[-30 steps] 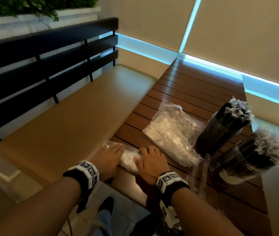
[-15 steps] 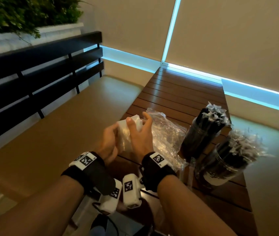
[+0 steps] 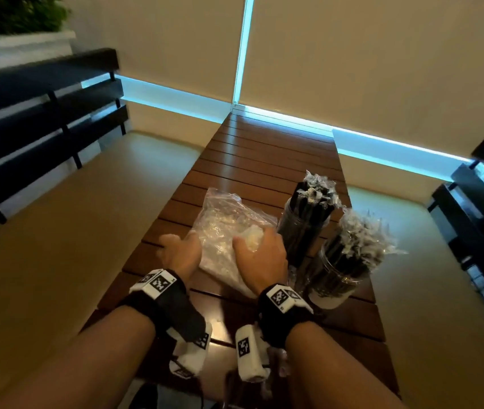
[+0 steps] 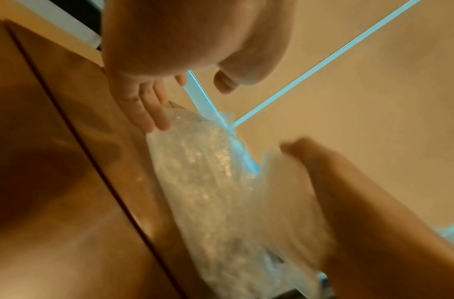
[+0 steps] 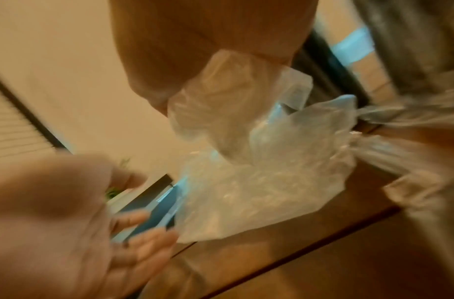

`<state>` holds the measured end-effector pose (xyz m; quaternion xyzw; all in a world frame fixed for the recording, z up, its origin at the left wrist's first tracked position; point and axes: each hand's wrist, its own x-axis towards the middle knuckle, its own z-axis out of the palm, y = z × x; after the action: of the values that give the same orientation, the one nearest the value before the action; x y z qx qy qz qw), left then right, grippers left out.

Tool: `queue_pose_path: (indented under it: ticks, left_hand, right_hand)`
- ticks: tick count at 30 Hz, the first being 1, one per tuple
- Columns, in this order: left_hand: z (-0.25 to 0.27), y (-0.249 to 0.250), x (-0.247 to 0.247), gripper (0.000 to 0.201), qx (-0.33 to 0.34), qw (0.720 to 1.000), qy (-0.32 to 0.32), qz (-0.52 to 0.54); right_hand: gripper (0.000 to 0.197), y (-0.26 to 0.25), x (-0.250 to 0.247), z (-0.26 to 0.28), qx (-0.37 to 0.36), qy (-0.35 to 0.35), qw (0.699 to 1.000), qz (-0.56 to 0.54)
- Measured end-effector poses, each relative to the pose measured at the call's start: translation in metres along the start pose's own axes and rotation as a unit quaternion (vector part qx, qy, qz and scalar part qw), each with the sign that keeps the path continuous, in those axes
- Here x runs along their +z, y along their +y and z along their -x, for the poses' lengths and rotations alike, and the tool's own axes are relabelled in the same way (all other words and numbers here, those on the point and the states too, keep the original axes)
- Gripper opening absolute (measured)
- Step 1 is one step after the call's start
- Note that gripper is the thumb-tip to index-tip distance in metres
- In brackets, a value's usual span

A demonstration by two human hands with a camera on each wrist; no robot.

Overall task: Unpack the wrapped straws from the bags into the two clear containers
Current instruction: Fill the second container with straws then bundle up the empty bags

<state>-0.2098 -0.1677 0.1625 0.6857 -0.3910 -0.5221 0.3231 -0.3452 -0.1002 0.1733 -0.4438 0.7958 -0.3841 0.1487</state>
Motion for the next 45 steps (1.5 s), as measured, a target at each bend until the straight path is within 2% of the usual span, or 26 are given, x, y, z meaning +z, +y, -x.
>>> queue_pose_path:
  ticks: [1,2,4,6,9,11,13,14,16,17,19,21,22,24,26,29,32,35,36,37,38,39,41,43,44,45]
  left_hand:
    - [-0.004,-0.003,-0.002,0.055,-0.032,0.999,-0.015,0.003]
    - [-0.006,-0.009,-0.004,0.047,-0.063,0.997,-0.048,-0.004]
    - [-0.01,-0.02,-0.004,0.023,-0.111,0.984,-0.132,-0.031]
    - [-0.011,-0.024,0.0,0.005,-0.123,0.973,-0.19,-0.048]
    - [-0.014,-0.018,0.007,0.003,-0.138,0.966,-0.218,-0.02]
    - [-0.017,-0.016,0.01,0.017,-0.139,0.967,-0.215,-0.015]
    - [-0.018,-0.013,0.009,0.029,-0.099,0.977,-0.189,-0.008]
    - [-0.018,-0.009,0.008,0.033,-0.05,0.987,-0.155,-0.004]
    - [-0.018,0.003,-0.002,0.032,0.113,0.992,-0.053,-0.034]
    - [-0.014,0.013,-0.01,0.026,0.212,0.974,-0.004,-0.079]
    - [-0.003,0.032,-0.028,0.017,0.393,0.897,0.076,-0.188]
    - [0.008,0.044,-0.042,0.021,0.508,0.803,0.114,-0.289]
    - [0.012,0.044,-0.047,0.023,0.536,0.764,0.113,-0.34]
    - [0.013,0.031,-0.051,0.024,0.536,0.722,0.083,-0.43]
    - [0.01,0.01,-0.053,0.028,0.506,0.694,0.05,-0.51]
    - [0.009,-0.02,-0.052,0.04,0.474,0.667,-0.016,-0.574]
    - [0.009,-0.04,-0.046,0.044,0.439,0.645,-0.121,-0.614]
    - [0.006,-0.04,-0.051,0.056,0.441,0.57,-0.131,-0.68]
    - [0.004,-0.041,-0.054,0.06,0.446,0.556,-0.129,-0.689]
    - [0.004,-0.041,-0.057,0.063,0.447,0.559,-0.131,-0.686]
    - [0.004,-0.043,-0.061,0.065,0.441,0.579,-0.131,-0.673]
    - [0.004,-0.047,-0.064,0.066,0.43,0.627,-0.127,-0.637]
    - [-0.002,-0.053,-0.07,0.066,0.381,0.765,-0.052,-0.517]
    - [-0.019,-0.057,-0.079,0.07,0.236,0.891,0.017,-0.387]
    - [-0.024,-0.056,-0.082,0.072,0.145,0.939,-0.006,-0.31]
    - [-0.026,-0.054,-0.085,0.064,0.08,0.97,-0.06,-0.223]
  right_hand:
    - [0.061,0.011,-0.003,-0.006,0.041,-0.017,0.999,0.016]
    - [0.065,0.021,-0.004,-0.009,0.071,-0.043,0.996,0.032]
    - [0.068,0.035,0.0,-0.012,0.103,-0.091,0.99,0.033]
    - [0.062,0.042,0.009,-0.008,0.115,-0.137,0.984,0.009]
    - [0.043,0.041,0.014,-0.001,0.081,-0.201,0.976,0.001]
    - [0.034,0.036,0.012,0.001,0.062,-0.215,0.974,-0.02]
    - [0.026,0.03,0.009,0.004,0.054,-0.207,0.975,-0.064]
    - [0.026,0.026,0.006,0.005,0.052,-0.193,0.977,-0.079]
    - [0.036,0.018,-0.001,0.007,0.018,-0.144,0.988,-0.045]
    - [0.039,0.012,-0.006,0.007,-0.023,-0.11,0.994,-0.014]
    - [0.04,0.0,-0.016,0.008,-0.127,-0.028,0.991,0.012]
    - [0.037,-0.015,-0.027,0.012,-0.231,0.035,0.972,0.012]
    - [0.038,-0.02,-0.03,0.015,-0.276,0.048,0.96,0.025]
    - [0.051,-0.023,-0.036,0.024,-0.34,0.008,0.935,0.099]
    - [0.066,-0.016,-0.037,0.031,-0.372,-0.077,0.9,0.213]
    - [0.06,-0.003,-0.032,0.038,-0.379,-0.188,0.846,0.324]
    - [0.058,0.009,-0.02,0.044,-0.339,-0.296,0.805,0.387]
    - [0.053,0.016,-0.009,0.046,-0.31,-0.32,0.805,0.392]
    - [0.054,0.018,-0.006,0.045,-0.3,-0.325,0.808,0.39]
    - [0.055,0.02,-0.005,0.044,-0.292,-0.329,0.811,0.387]
    - [0.056,0.022,-0.004,0.043,-0.287,-0.331,0.813,0.383]
    - [0.057,0.024,-0.004,0.041,-0.285,-0.333,0.815,0.378]
    - [0.058,0.026,-0.005,0.04,-0.274,-0.343,0.82,0.368]
    - [0.057,0.028,-0.006,0.039,-0.265,-0.338,0.835,0.344]
    - [0.055,0.028,-0.006,0.039,-0.264,-0.33,0.846,0.327]
    - [0.051,0.028,-0.005,0.038,-0.261,-0.318,0.858,0.306]
